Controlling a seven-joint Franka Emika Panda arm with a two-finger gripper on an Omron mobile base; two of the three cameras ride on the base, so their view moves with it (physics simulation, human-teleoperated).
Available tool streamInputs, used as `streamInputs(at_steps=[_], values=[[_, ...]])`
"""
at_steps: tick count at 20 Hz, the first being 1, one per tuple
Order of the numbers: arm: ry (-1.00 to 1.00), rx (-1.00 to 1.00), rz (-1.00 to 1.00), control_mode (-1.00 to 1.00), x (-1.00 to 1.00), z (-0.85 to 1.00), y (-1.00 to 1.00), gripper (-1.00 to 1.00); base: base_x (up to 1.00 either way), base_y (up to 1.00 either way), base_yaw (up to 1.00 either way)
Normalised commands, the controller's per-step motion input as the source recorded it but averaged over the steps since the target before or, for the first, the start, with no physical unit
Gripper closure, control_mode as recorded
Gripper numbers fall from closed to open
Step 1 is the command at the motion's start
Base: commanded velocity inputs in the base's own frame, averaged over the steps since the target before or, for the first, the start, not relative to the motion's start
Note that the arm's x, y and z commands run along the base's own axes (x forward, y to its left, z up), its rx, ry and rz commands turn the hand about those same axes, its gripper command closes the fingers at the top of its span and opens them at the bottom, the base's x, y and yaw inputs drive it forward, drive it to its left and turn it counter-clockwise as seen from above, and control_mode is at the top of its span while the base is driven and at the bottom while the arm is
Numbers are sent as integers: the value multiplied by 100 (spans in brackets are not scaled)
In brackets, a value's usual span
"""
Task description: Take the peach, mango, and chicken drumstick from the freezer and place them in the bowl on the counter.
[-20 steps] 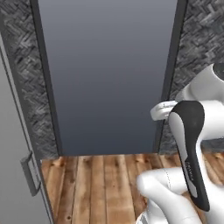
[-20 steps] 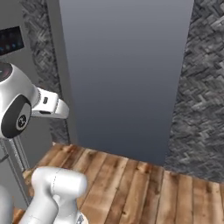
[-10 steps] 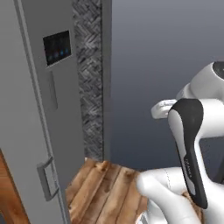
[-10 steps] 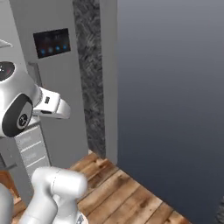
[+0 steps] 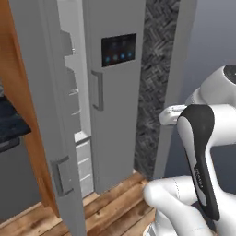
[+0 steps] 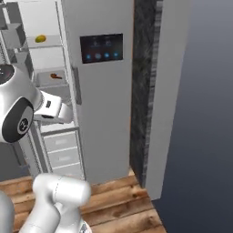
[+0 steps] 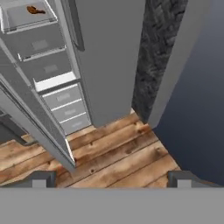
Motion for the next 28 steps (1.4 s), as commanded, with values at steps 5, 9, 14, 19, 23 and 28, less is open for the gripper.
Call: streamInputs(at_steps=[5,9,14,19,23,28], values=[[0,0,0,100,0,0,0,-100,50,-74,68],[0,0,0,100,0,0,0,-100,64,-80,58],[0,0,0,100,0,0,0,-100,89,-64,46],[0,0,0,100,0,0,0,-100,51,-8,30],[0,0,0,100,0,0,0,-100,39,14,12],[0,0,0,100,0,0,0,-100,57,34,0]])
